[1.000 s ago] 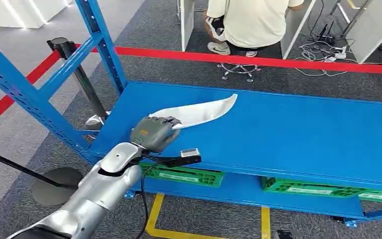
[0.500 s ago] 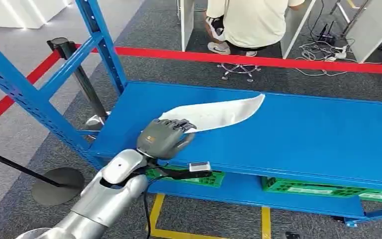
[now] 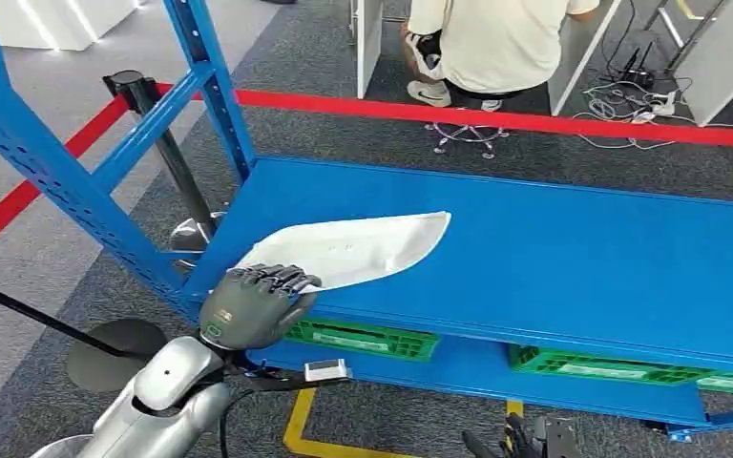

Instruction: Take the parts from the cabinet and place them on the table.

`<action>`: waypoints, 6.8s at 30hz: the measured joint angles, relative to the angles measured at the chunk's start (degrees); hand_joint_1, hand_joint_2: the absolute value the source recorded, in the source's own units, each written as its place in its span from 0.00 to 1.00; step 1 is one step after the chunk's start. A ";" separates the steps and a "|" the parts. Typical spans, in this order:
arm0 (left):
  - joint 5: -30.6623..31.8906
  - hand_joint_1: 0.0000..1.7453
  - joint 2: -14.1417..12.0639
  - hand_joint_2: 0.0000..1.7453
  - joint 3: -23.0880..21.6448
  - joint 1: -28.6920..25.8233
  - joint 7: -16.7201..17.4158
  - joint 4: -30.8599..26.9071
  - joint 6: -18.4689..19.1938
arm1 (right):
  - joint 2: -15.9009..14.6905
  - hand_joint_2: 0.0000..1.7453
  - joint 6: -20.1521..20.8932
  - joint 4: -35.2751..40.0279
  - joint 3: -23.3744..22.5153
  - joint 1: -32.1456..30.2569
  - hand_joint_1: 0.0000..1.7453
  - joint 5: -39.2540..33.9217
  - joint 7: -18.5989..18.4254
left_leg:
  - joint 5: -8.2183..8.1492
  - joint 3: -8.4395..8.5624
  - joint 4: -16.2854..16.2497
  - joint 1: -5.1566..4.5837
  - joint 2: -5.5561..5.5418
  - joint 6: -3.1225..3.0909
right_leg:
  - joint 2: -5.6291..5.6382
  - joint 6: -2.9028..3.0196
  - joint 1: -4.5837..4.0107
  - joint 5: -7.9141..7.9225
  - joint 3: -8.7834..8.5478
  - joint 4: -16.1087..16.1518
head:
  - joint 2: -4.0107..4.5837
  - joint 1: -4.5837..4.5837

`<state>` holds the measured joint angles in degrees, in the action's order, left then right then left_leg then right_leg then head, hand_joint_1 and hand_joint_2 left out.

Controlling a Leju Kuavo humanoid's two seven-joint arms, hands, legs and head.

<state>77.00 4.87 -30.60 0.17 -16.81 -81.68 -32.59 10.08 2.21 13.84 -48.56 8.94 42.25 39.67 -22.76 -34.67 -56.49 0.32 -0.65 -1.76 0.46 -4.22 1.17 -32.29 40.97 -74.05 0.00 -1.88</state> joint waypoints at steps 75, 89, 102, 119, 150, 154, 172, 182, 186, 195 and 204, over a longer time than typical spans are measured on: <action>-21.75 1.00 8.04 1.00 8.39 -5.33 -13.29 -1.01 -2.95 | 3.56 1.00 -0.07 29.53 37.66 -15.86 0.00 -33.57 0.44 | -11.65 -5.61 -16.88 0.08 0.92 3.32 | 0.48 3.40 -1.23 8.44 -7.93 18.11 | 0.00 -0.33; -22.36 1.00 8.46 1.00 8.68 -4.96 -13.79 -0.11 -0.13 | 3.69 1.00 0.61 28.34 35.32 -16.22 0.00 -32.45 0.44 | -3.85 4.57 1.04 0.16 1.14 0.06 | 0.07 -0.18 -0.87 2.49 2.79 4.27 | 0.00 0.37; -23.41 1.00 8.59 1.00 9.03 -4.77 -15.17 0.09 0.57 | 4.00 1.00 0.54 27.93 33.88 -15.90 0.00 -31.14 0.48 | -5.30 -0.32 -4.19 0.27 2.91 3.49 | -1.47 3.17 -0.87 5.94 -11.13 18.05 | 0.00 0.13; -31.87 1.00 5.62 1.00 18.34 -8.85 -21.24 -4.44 -0.28 | 4.04 1.00 -3.46 22.79 39.34 -11.30 0.00 -28.93 0.55 | -2.08 2.54 0.42 0.54 0.49 0.96 | 0.11 0.85 -1.02 -0.10 -1.27 2.66 | 0.00 0.68; -34.96 1.00 3.50 1.00 30.49 -3.69 -22.10 -4.41 1.36 | 3.98 1.00 -6.14 22.66 44.04 -6.94 0.00 -30.16 0.65 | -2.19 1.70 -0.71 0.66 1.29 1.28 | -0.08 0.60 -0.90 0.48 2.50 -1.42 | 0.00 0.66; -31.83 1.00 4.48 1.00 29.97 -5.04 -22.10 -4.48 0.94 | 3.45 1.00 -4.05 25.41 43.82 -8.15 0.00 -32.10 0.61 | -2.43 1.96 -0.71 0.25 4.13 1.14 | -1.15 1.21 -1.08 6.43 -3.26 9.03 | 0.00 0.63; -25.84 1.00 9.68 1.00 15.45 -8.13 -16.76 -3.10 1.18 | 2.73 1.00 4.43 34.75 38.22 -17.09 0.00 -31.95 0.59 | -3.82 1.96 -2.06 1.55 -3.59 3.64 | 6.26 1.97 -1.08 8.55 -5.49 15.27 | -0.02 0.02; -26.73 1.00 10.43 1.00 13.96 -7.91 -16.46 -1.75 1.64 | 2.69 1.00 4.83 34.49 37.00 -17.46 0.00 -31.47 0.57 | -3.80 2.06 -1.85 0.40 2.89 0.92 | -0.09 0.70 -1.04 1.89 3.56 -1.84 | 0.00 0.83; -26.95 1.00 10.49 1.00 13.88 -7.89 -16.26 -1.55 1.75 | 2.69 1.00 4.83 34.36 36.63 -17.09 0.00 -31.43 0.52 | -4.44 2.69 -1.89 -0.16 4.86 1.49 | -4.68 1.70 -2.18 7.20 -5.78 14.81 | 0.00 0.83; -30.29 1.00 9.86 1.00 14.12 -8.43 -16.28 -1.55 4.24 | 2.60 1.00 4.76 33.44 35.65 -16.20 0.00 -30.66 0.55 | -11.92 -4.51 -16.35 0.23 1.00 3.59 | 1.07 3.82 -1.65 8.32 -6.10 16.02 | 0.00 0.35; -31.45 1.00 9.07 1.00 14.80 -8.97 -17.73 -1.97 6.65 | 2.60 1.00 5.02 29.98 34.79 -14.84 0.00 -29.55 0.50 | -3.38 1.13 -2.01 0.72 -2.80 2.81 | 6.86 2.04 -1.24 8.27 -5.45 15.52 | 0.00 0.26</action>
<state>45.55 13.94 -15.80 -8.80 -34.53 -83.65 -25.94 12.68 7.23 43.82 -13.77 -5.90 12.70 40.17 -26.13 -33.54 -58.50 1.04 -3.46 1.05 7.32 -2.17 -0.07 -24.02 35.52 -58.52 0.00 -1.62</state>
